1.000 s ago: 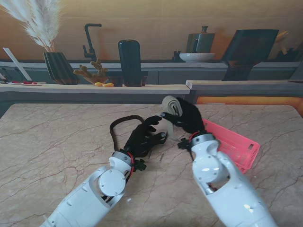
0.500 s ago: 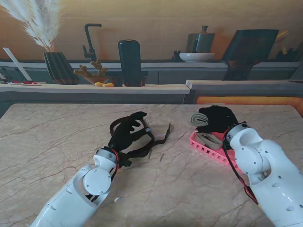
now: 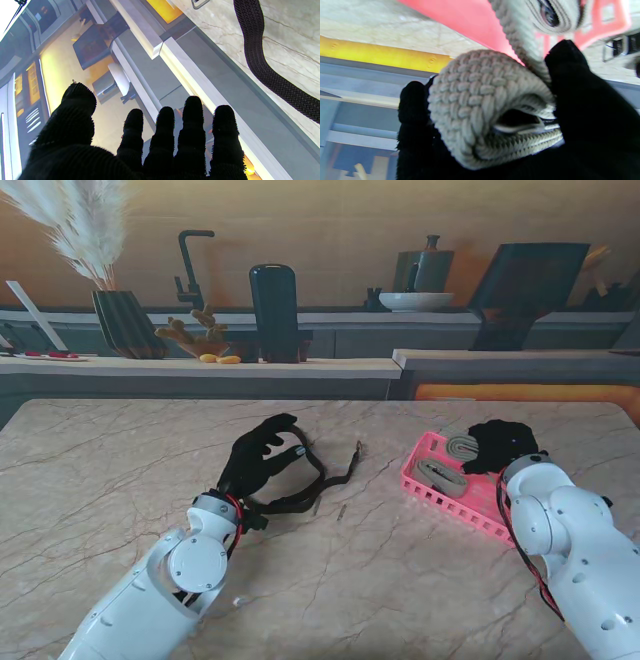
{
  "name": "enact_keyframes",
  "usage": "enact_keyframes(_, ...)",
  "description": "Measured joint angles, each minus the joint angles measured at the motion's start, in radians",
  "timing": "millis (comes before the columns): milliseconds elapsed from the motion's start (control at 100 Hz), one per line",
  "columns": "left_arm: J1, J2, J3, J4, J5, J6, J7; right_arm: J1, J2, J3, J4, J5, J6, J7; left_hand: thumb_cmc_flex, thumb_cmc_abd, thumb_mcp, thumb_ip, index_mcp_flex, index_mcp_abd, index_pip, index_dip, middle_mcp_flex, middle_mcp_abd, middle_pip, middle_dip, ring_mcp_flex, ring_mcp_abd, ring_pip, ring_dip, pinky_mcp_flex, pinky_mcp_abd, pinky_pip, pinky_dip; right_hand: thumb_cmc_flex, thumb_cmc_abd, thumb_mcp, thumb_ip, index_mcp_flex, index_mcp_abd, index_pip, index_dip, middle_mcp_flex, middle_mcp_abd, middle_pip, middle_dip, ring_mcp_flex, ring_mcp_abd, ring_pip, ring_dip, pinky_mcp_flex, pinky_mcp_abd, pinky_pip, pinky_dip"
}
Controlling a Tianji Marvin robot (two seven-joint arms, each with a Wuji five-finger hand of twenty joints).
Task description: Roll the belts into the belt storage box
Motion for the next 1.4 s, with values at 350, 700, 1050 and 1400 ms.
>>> enact_keyframes(350, 0.003, 0.001, -0.002, -0.006, 0.003, 0.011, 0.003, -0.018, 0.001, -0.031, 0.123, 0.034, 0.112, -0.141, 0.0, 0.011, -0.014, 0.0, 0.011, 0.0, 0.0, 0.001, 0.008, 0.0, -0.01, 0.0, 0.001, 0.001, 0.011, 0.002, 0.0, 0.0, 0.0, 0.009, 0.0, 0.0, 0.0, 0.0, 0.0, 0.001, 0.0, 0.0, 0.0, 0.001, 0.0, 0.001, 0.0, 0.0, 0.0, 0.0, 0.0, 0.0, 0.0, 0.001)
enact_keyframes(700, 0.002, 0.002, -0.002, -0.005, 0.003, 0.01, 0.0, 0.015, -0.019, -0.065, 0.21, 0.089, 0.127, -0.277, 0.001, 0.011, -0.023, 0.0, 0.011, 0.0, 0.0, 0.001, 0.008, 0.0, -0.01, 0.0, 0.009, 0.004, 0.013, 0.012, 0.002, 0.0, 0.0, 0.01, 0.0, 0.0, 0.0, 0.0, 0.0, 0.001, 0.0, 0.005, -0.007, -0.001, 0.024, 0.001, 0.0, -0.001, 0.001, 0.0, 0.0, 0.0, 0.0, 0.001)
enact_keyframes(1050, 0.0, 0.003, -0.002, -0.003, 0.007, 0.01, -0.002, 0.059, -0.03, -0.097, 0.266, 0.134, 0.144, -0.358, 0.024, 0.011, -0.035, 0.0, 0.011, 0.0, 0.0, 0.001, 0.008, 0.0, -0.01, 0.0, 0.009, 0.006, 0.013, 0.012, 0.002, 0.0, 0.0, 0.01, 0.0, 0.002, 0.0, -0.008, -0.012, 0.001, 0.006, 0.005, -0.019, -0.01, 0.051, -0.011, 0.0, -0.006, 0.001, -0.008, 0.0, -0.003, 0.001, 0.001)
enact_keyframes(1400, 0.001, 0.003, -0.003, -0.003, 0.007, 0.009, -0.002, 0.095, -0.043, -0.149, 0.319, 0.174, 0.217, -0.411, 0.025, 0.022, -0.043, 0.0, 0.012, 0.0, 0.0, 0.001, 0.008, 0.0, -0.01, 0.0, 0.009, 0.006, 0.013, 0.013, 0.005, 0.0, 0.0, 0.01, -0.003, 0.011, 0.0, -0.008, -0.022, 0.001, 0.016, 0.005, -0.029, -0.011, 0.054, -0.013, 0.0, -0.013, 0.001, -0.012, 0.002, -0.011, 0.001, 0.001)
